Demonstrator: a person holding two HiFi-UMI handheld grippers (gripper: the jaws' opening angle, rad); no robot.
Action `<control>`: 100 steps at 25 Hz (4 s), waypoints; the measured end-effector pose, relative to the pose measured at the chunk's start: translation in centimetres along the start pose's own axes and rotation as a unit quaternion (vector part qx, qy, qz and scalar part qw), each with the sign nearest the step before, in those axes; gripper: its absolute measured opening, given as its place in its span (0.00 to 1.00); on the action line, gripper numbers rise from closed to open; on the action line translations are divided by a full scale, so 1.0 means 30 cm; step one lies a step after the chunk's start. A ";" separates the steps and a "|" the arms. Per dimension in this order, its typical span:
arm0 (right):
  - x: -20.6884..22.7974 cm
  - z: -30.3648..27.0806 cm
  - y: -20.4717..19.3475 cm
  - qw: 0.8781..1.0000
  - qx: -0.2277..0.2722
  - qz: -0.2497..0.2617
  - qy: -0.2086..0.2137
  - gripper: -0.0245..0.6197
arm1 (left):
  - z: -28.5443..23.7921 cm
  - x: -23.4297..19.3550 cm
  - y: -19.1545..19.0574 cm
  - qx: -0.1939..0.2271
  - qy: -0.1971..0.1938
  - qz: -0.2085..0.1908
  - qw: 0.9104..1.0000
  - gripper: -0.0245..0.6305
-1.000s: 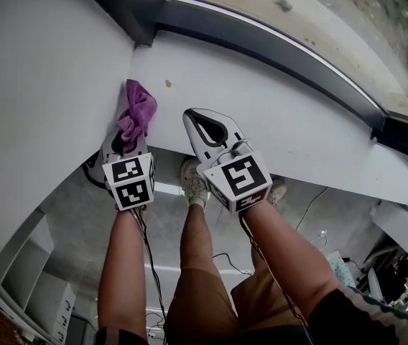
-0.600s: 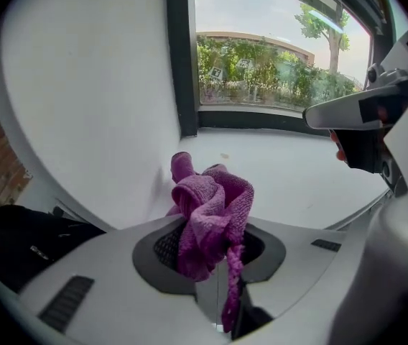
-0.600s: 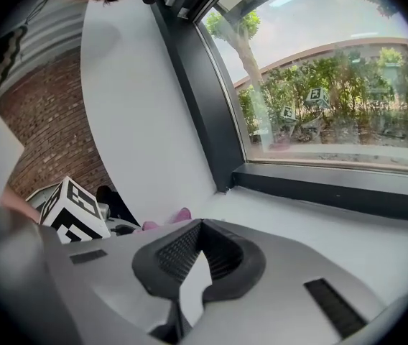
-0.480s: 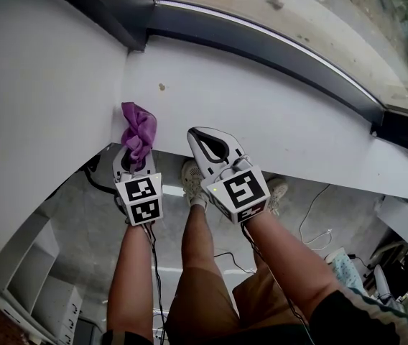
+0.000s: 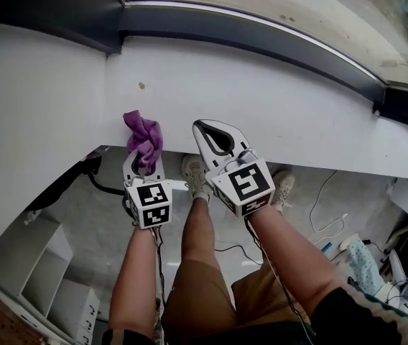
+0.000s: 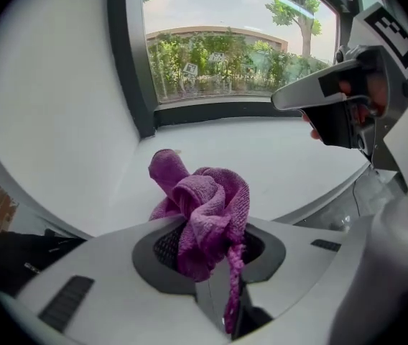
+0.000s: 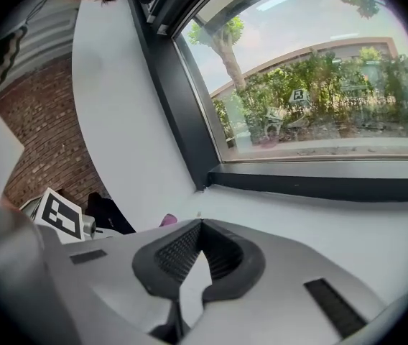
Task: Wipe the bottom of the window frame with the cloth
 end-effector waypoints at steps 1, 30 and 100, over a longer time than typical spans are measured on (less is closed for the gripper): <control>0.014 0.020 -0.009 1.000 0.002 -0.005 -0.003 0.06 | -0.003 0.025 0.002 -0.002 -0.001 -0.002 1.000 0.20; 0.574 0.804 -0.315 0.985 0.042 -0.102 -0.136 0.06 | -0.047 1.005 0.215 0.003 -0.126 -0.158 0.979 0.20; 1.310 1.547 -0.572 0.956 0.084 -0.128 -0.251 0.06 | -0.244 2.230 0.690 0.067 -0.255 -0.217 0.940 0.20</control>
Point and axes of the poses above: the fingertips, and each gripper's own axes: z backward along the fingers, x to its right, y out of its top, the point moved 7 cm from there along z, backward along the fingers, and after that the axes turned 2 degrees about -x, right-handed, at the moved point
